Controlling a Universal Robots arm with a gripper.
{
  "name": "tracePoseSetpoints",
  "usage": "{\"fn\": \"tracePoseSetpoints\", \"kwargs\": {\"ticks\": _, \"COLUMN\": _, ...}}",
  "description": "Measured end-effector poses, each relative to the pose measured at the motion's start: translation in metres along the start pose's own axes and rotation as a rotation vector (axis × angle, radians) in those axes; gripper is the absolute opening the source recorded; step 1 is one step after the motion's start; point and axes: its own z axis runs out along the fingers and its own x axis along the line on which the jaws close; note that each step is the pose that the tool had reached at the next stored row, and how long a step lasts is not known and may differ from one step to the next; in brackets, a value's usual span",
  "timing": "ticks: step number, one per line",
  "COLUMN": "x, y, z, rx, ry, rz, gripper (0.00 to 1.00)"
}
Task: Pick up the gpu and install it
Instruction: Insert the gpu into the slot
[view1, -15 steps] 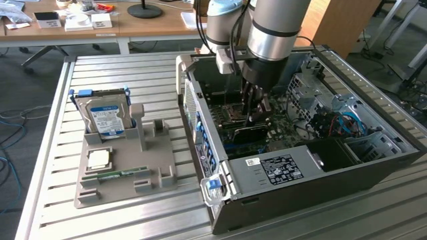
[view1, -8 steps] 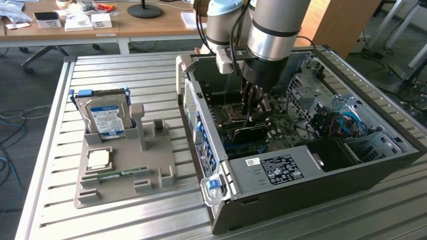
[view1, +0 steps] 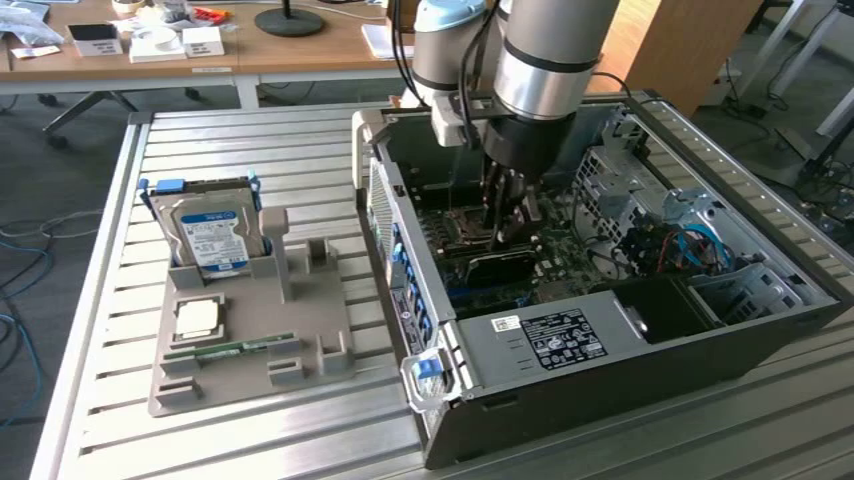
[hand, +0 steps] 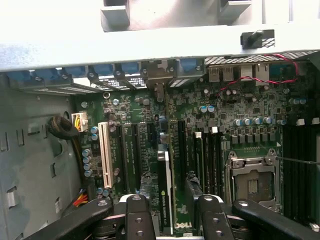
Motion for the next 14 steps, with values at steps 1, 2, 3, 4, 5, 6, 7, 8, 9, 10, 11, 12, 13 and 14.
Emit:
{"fn": "tracePoseSetpoints", "kwargs": {"ticks": 1, "x": -0.0011, "y": 0.0, "z": 0.0001, "rx": 0.0, "ry": -0.0001, "rz": 0.0, "gripper": 0.41}}
{"fn": "tracePoseSetpoints", "kwargs": {"ticks": 2, "x": -0.0021, "y": 0.0001, "z": 0.0001, "rx": 0.0, "ry": -0.0001, "rz": 0.0, "gripper": 0.41}}
{"fn": "tracePoseSetpoints", "kwargs": {"ticks": 3, "x": -0.0026, "y": 0.0001, "z": 0.0001, "rx": 0.0, "ry": 0.0, "rz": 0.0, "gripper": 0.41}}
{"fn": "tracePoseSetpoints", "kwargs": {"ticks": 4, "x": -0.003, "y": 0.0001, "z": 0.0001, "rx": 0.0, "ry": -0.0001, "rz": 0.0, "gripper": 0.41}}
{"fn": "tracePoseSetpoints", "kwargs": {"ticks": 5, "x": -0.0033, "y": 0.0001, "z": 0.0001, "rx": 0.0, "ry": 0.0, "rz": 0.0, "gripper": 0.41}}
{"fn": "tracePoseSetpoints", "kwargs": {"ticks": 6, "x": -0.0033, "y": 0.0001, "z": 0.0001, "rx": 0.0, "ry": 0.0, "rz": 0.0, "gripper": 0.41}}
{"fn": "tracePoseSetpoints", "kwargs": {"ticks": 7, "x": -0.0034, "y": 0.0, "z": 0.0, "rx": -0.0001, "ry": 0.0, "rz": -0.001, "gripper": 0.41}}
{"fn": "tracePoseSetpoints", "kwargs": {"ticks": 8, "x": -0.0035, "y": -0.0001, "z": -0.0002, "rx": 0.0, "ry": 0.0, "rz": -0.001, "gripper": 0.41}}
{"fn": "tracePoseSetpoints", "kwargs": {"ticks": 9, "x": -0.0035, "y": -0.0001, "z": -0.0003, "rx": 0.0, "ry": -0.0002, "rz": -0.002, "gripper": 0.41}}
{"fn": "tracePoseSetpoints", "kwargs": {"ticks": 10, "x": -0.0036, "y": -0.0003, "z": -0.0003, "rx": 0.0001, "ry": -0.0003, "rz": -0.003, "gripper": 0.41}}
{"fn": "tracePoseSetpoints", "kwargs": {"ticks": 11, "x": -0.0036, "y": -0.0005, "z": -0.0003, "rx": 0.0, "ry": -0.0004, "rz": -0.006, "gripper": 0.41}}
{"fn": "tracePoseSetpoints", "kwargs": {"ticks": 12, "x": -0.0036, "y": -0.0009, "z": -0.0007, "rx": -0.0002, "ry": -0.0002, "rz": -0.01, "gripper": 0.41}}
{"fn": "tracePoseSetpoints", "kwargs": {"ticks": 13, "x": -0.0036, "y": -0.0014, "z": -0.0014, "rx": -0.0003, "ry": 0.0, "rz": -0.013, "gripper": 0.41}}
{"fn": "tracePoseSetpoints", "kwargs": {"ticks": 14, "x": -0.0037, "y": -0.0024, "z": -0.0017, "rx": -0.0004, "ry": -0.0002, "rz": -0.015, "gripper": 0.41}}
